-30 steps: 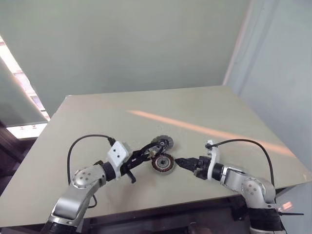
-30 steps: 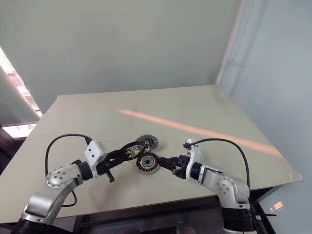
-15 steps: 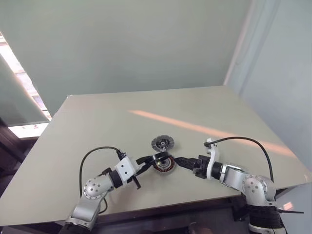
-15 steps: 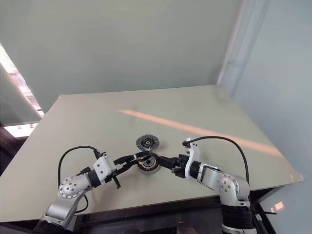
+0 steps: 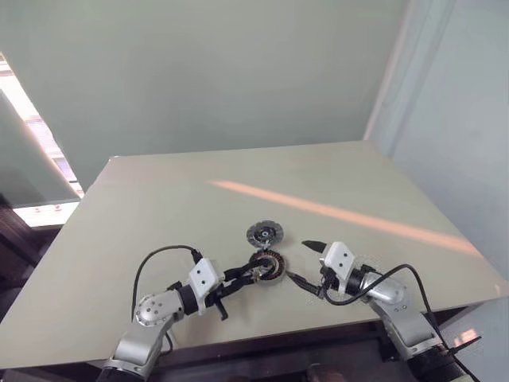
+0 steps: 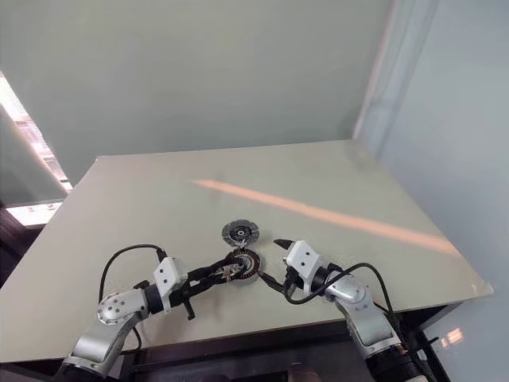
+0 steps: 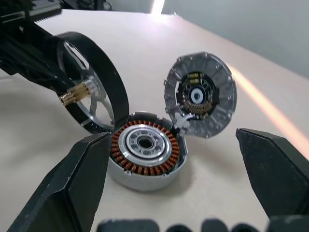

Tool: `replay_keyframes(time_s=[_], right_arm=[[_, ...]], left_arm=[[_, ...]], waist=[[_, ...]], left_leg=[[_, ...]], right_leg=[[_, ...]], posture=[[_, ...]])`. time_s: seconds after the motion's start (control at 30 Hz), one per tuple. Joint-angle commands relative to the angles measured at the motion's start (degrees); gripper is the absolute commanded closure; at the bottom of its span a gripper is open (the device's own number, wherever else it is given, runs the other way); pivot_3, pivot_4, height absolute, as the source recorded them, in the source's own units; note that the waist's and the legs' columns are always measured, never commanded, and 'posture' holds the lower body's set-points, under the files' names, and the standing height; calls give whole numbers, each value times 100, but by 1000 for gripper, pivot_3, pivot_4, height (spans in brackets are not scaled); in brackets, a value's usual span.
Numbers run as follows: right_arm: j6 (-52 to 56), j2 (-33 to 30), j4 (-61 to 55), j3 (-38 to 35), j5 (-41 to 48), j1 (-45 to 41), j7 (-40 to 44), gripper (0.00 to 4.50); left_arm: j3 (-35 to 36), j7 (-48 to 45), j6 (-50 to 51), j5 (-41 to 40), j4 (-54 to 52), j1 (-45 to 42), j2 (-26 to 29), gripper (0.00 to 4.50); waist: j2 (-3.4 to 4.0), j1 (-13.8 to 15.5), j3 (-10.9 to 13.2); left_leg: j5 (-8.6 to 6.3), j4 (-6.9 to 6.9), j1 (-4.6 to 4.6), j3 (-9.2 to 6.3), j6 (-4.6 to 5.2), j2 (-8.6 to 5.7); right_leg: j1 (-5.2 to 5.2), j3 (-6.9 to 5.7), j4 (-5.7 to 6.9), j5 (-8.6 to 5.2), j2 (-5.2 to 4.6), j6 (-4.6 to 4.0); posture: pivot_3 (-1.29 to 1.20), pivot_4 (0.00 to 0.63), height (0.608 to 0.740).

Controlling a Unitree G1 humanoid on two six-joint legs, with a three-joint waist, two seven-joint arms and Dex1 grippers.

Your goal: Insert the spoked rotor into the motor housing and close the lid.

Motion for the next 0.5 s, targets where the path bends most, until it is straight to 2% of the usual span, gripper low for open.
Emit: replay_keyframes(time_s=[0.03, 0.23, 0.37, 0.43, 0.5], right_arm=[[-264, 70, 4, -73, 39, -126, 128, 0], [-345, 121, 25, -4, 167, -75, 495, 0], [-149, 184, -38, -25, 249, -31, 618, 0], [371, 246, -217, -87, 448, 31, 543, 0], [1716, 318, -654, -244, 863, 104, 171, 0]], left_arm=[[37, -85, -121, 22, -195, -169, 33, 4198], [-9, -235, -252, 134, -101, -209, 53, 4198], [-6, -296, -318, 161, -23, -238, 20, 4198], [-2, -318, -395, 199, 37, -268, 3, 4198], [-14, -325, -556, 307, 146, -318, 28, 4198]], waist=[[0, 2, 0], [0, 1, 0], [1, 0, 1], [1, 0, 1], [1, 3, 1]], left_leg=[[0, 0, 2, -1, 0, 0], [0, -2, 29, -1, 0, 0], [-1, -7, 80, -1, 0, 0], [-1, -7, 87, 0, 0, 1], [-1, -5, 88, 0, 0, 2]], right_leg=[[2, 0, 0, 0, 0, 0], [23, 0, 2, -1, 0, -4], [71, 0, -2, -4, 0, -8], [78, 0, -2, -5, -1, -8], [78, 0, 2, -5, 0, -8]], posture=[[0, 0, 740], [0, 0, 740], [0, 0, 740], [0, 0, 740], [0, 0, 740]])
